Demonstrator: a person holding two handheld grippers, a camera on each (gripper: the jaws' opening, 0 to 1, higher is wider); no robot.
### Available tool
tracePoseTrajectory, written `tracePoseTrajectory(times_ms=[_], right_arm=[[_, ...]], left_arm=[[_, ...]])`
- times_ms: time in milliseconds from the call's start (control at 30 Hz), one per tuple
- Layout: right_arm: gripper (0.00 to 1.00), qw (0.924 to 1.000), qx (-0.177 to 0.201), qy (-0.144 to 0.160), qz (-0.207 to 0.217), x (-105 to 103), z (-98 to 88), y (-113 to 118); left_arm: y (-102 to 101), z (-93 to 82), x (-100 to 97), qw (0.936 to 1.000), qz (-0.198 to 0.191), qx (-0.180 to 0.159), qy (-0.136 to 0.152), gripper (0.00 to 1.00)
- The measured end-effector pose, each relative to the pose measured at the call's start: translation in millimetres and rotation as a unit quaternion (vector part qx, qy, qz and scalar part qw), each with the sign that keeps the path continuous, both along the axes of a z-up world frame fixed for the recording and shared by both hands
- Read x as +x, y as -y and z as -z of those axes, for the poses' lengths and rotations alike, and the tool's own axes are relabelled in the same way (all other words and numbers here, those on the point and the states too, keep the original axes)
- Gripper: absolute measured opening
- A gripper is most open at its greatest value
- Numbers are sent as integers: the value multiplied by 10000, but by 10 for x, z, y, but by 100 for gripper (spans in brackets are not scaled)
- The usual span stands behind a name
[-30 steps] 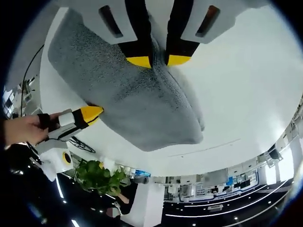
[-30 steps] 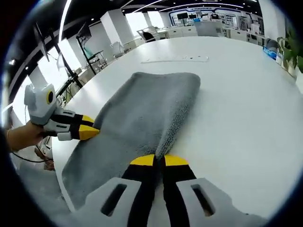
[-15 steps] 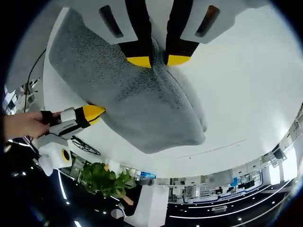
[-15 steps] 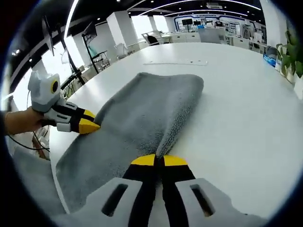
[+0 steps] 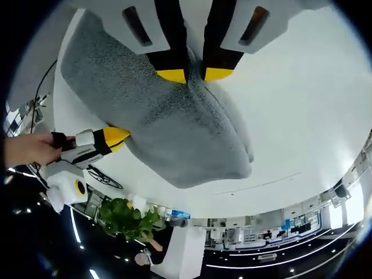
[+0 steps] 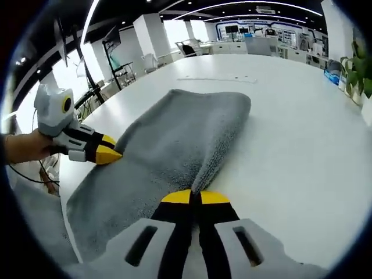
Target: Fold the towel on the table until its edges align and the towel forms a compact rectangular stack.
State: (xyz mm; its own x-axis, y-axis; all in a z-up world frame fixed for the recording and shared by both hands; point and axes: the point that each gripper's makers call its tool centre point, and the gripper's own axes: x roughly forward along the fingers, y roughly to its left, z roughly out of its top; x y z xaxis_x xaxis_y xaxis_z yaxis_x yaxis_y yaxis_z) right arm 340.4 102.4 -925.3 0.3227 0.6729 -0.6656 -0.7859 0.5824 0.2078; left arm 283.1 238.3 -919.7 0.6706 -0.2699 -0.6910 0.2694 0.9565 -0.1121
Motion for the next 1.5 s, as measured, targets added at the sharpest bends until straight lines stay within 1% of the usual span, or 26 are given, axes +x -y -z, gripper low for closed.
tracePoseTrajectory(times_ms=[33, 67, 133, 200, 233, 300, 333, 367, 433, 500, 600, 667, 700, 733, 800, 867, 900, 933, 967, 1000, 1033, 1067, 1133, 1233, 1400, 1500], right_arm=[[0, 10000, -5, 60, -36, -5, -1, -1], [0, 9998, 4, 199, -101, -6, -2, -3], [0, 9996, 48, 255, -72, -14, -1, 3], [1, 9996, 200, 197, 104, -3, -7, 4], [1, 9997, 173, 143, -52, -15, -18, -12], [2, 9999, 102, 62, -60, 4, -38, -9], [3, 9999, 61, 56, -104, 5, -45, -15], [5, 9994, -125, 205, -267, 23, -57, 6], [11, 9977, -327, 417, -429, 48, -105, 17], [19, 9984, -219, 391, -350, 54, -163, -5], [22, 9982, -102, 435, -388, 55, -268, -37], [23, 9977, -63, 504, -459, 33, -338, -45], [23, 9975, -34, 517, -477, 15, -368, -48], [23, 9972, -24, 539, -509, -9, -398, -50], [24, 9962, -7, 591, -644, -76, -457, -58], [25, 9952, 35, 525, -820, -194, -497, -69], [27, 9947, 35, 480, -908, -243, -498, -69], [28, 9940, -4, 470, -988, -277, -491, -57], [28, 9930, -52, 515, -1066, -328, -497, -39], [28, 9925, -58, 538, -1098, -359, -507, -30], [28, 9920, -74, 564, -1125, -398, -522, -10], [27, 9917, -80, 599, -1137, -420, -535, 2], [26, 9901, -108, 771, -1166, -505, -616, 26], [25, 9888, -111, 863, -1213, -639, -696, 54], [25, 9868, -209, 926, -1310, -750, -660, 147], [26, 9848, -278, 932, -1442, -926, -657, 136]], left_arm=[[3, 0, -1, 10000, 13, 24, 10, 9], [3, 0, -2, 10000, 12, 32, 13, 9], [2, -1, -2, 10000, 0, 25, 1, 9], [-7, -2, 9, 10000, -12, -18, -93, 9], [-6, -5, 12, 9999, -1, -25, -128, 9], [-7, -4, 12, 9998, 99, 30, -141, 11], [-28, -13, 22, 9999, 41, 79, -91, 12], [-45, -26, 28, 9999, -3, 140, -32, 13], [-69, -76, 10, 9998, -19, 192, 28, 18], [-116, -144, -6, 9998, -35, 203, 66, 24], [-133, -261, -19, 9998, 14, 102, 152, 26], [-141, -365, -22, 9993, 161, 185, 265, 28], [-138, -380, -21, 9992, 194, 197, 284, 30], [-109, -440, -20, 9984, 363, 219, 369, 31], [-24, -519, -54, 9966, 684, 209, 416, 31], [22, -571, -88, 9938, 931, 352, 486, 33], [70, -615, -117, 9911, 1114, 457, 570, 35], [93, -627, -140, 9901, 1169, 509, 582, 37], [145, -623, -192, 9884, 1301, 560, 543, 40], [181, -596, -235, 9876, 1389, 566, 461, 40], [224, -524, -316, 9867, 1507, 547, 257, 38], [247, -497, -348, 9866, 1526, 535, 212, 37], [296, -460, -402, 9862, 1556, 527, 218, 40], [377, -414, -546, 9842, 1679, 538, 157, 46], [465, -354, -714, 9831, 1754, 523, 81, 45], [559, -345, -805, 9799, 1934, 477, 90, 45]])
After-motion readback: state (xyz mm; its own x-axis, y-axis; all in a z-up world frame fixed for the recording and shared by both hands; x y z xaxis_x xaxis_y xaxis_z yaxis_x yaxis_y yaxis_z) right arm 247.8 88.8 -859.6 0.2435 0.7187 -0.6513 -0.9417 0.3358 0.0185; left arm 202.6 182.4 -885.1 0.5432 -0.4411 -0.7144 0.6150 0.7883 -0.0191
